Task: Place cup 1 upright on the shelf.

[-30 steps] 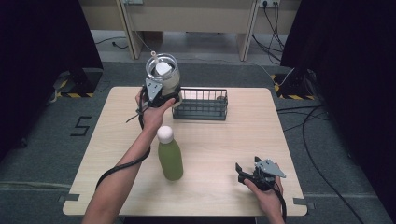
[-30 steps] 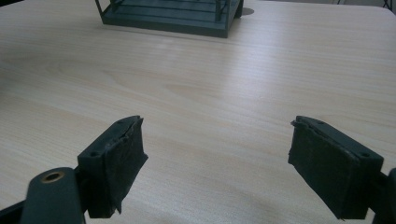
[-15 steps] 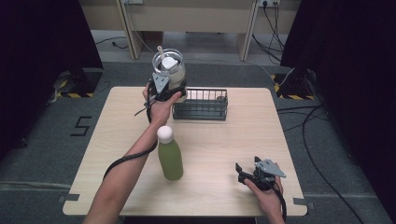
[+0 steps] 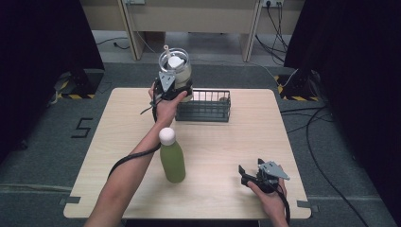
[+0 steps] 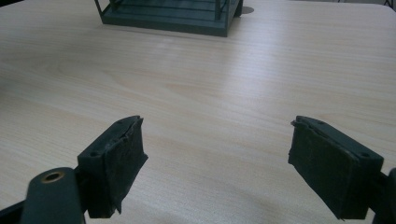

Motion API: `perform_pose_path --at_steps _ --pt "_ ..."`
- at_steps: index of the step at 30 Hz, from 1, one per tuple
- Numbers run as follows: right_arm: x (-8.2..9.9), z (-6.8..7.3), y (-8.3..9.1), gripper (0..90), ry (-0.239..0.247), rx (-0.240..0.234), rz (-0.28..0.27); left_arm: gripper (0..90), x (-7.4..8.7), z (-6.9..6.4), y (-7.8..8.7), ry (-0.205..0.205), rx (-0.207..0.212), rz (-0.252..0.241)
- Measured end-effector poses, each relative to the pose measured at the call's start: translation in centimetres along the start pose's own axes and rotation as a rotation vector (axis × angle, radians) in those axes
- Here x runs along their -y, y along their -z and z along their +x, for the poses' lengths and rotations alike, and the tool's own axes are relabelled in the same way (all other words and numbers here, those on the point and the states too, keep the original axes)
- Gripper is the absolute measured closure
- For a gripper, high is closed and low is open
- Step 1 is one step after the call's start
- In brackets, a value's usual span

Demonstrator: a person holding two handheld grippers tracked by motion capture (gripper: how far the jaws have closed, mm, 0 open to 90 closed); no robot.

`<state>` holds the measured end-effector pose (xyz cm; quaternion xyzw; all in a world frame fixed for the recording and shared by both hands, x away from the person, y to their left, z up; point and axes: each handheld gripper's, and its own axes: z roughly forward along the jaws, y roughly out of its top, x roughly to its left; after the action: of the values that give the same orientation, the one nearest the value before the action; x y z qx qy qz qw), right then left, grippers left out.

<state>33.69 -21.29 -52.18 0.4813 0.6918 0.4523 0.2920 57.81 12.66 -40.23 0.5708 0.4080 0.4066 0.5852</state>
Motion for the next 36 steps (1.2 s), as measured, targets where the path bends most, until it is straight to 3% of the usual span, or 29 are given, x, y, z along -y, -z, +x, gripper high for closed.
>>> perform_pose_path --at_steps 14,36 --pt "0.0 0.0 0.0 17.8 0.001 0.0 -0.001 9.3 0.5 -0.5 -0.3 -0.006 0.021 0.008" --pt "0.0 0.0 -0.1 17.8 0.001 -0.001 0.003 9.3 1.5 -1.2 -0.8 -0.02 0.019 0.037"
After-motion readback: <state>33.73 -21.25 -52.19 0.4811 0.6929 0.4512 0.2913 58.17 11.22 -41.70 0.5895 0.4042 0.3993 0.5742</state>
